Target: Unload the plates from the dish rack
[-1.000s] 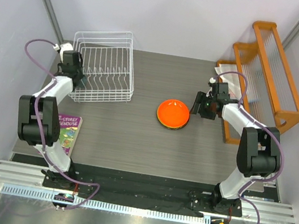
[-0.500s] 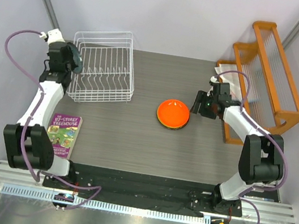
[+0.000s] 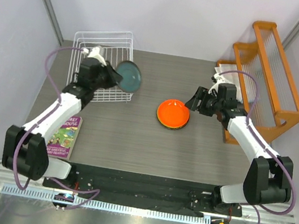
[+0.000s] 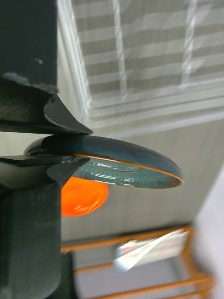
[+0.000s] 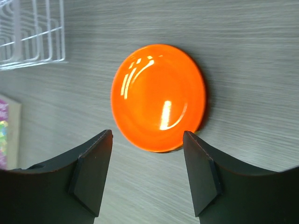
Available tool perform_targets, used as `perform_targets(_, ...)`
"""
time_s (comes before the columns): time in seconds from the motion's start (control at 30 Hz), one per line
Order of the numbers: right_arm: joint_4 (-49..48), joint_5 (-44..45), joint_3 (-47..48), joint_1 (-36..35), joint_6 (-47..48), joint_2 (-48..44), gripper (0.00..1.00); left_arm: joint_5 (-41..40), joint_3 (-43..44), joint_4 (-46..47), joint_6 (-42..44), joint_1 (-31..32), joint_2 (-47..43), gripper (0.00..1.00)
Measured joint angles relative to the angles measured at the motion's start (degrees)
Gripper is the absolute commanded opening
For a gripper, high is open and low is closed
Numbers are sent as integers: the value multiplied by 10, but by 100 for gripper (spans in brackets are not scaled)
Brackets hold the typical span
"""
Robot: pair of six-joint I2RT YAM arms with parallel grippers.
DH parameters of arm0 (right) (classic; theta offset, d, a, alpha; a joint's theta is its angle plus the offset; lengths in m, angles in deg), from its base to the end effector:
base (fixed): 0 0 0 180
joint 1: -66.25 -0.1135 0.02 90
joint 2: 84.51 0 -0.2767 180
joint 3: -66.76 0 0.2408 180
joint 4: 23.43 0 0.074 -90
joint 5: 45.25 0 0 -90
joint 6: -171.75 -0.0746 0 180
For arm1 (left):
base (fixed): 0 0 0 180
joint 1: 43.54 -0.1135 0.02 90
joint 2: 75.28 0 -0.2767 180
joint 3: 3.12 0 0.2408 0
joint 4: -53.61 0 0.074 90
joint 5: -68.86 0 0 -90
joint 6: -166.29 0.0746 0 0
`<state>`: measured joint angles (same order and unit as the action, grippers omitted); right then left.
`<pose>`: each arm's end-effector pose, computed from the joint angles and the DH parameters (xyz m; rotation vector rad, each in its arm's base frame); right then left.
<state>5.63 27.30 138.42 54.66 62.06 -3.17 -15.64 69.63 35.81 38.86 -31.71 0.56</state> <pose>0.3177 0.0880 0.2557 -0.0064 2.2874 0.6322 0.3228 -0.0749 0.3159 -0.3768 1.9559 -0.6583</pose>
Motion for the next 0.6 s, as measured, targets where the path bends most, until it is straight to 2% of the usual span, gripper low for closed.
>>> perform_targets(0.23,-57,-62,-24,-15,-45,-1,68,58,-26,57,-70,85,59,0)
perform_targets(0.6,-157,-128,-25,-48,-92,33,68,75,-28,156,-130,193,113,0)
